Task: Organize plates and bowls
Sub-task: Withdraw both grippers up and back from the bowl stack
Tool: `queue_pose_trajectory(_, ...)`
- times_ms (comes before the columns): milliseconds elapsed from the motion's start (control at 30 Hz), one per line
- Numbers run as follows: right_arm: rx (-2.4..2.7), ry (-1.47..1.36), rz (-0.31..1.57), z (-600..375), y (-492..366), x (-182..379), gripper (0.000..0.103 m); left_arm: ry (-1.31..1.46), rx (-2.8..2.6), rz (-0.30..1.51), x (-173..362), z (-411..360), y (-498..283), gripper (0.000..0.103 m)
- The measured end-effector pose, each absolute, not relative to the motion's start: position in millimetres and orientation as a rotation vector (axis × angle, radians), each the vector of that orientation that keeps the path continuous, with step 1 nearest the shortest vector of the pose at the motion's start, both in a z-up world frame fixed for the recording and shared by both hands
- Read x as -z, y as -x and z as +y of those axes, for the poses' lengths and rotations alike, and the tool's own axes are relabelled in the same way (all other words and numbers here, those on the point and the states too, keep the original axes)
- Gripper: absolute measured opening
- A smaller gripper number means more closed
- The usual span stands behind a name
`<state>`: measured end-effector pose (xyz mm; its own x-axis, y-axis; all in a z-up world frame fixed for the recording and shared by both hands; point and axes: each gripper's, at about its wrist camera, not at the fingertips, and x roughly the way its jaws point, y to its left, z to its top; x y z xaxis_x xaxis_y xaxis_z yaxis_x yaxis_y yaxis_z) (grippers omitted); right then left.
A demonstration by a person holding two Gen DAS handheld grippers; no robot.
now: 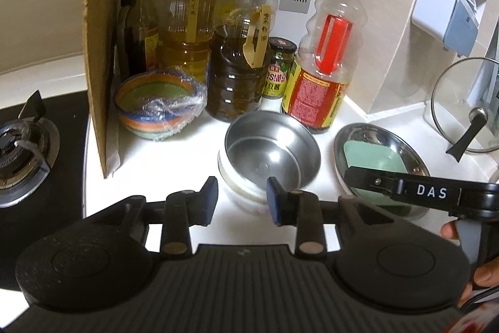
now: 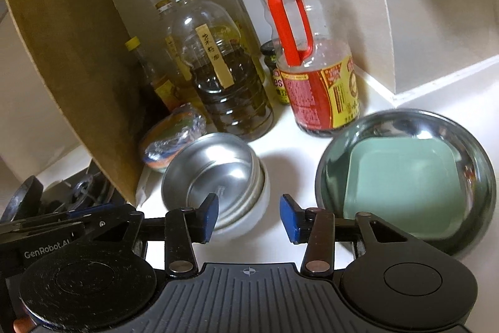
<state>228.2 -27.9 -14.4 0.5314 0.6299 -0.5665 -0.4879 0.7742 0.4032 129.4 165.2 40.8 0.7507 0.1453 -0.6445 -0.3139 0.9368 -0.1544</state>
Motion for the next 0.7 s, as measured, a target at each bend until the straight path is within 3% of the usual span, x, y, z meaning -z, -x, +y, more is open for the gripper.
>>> queue_pose_trajectory(700, -0.659, -0.155, 0.851, -77.4, -154.7, 37.8, 0.048, 0.271, -0.286, 0.795, -20.7, 111.9, -65.9, 0.030)
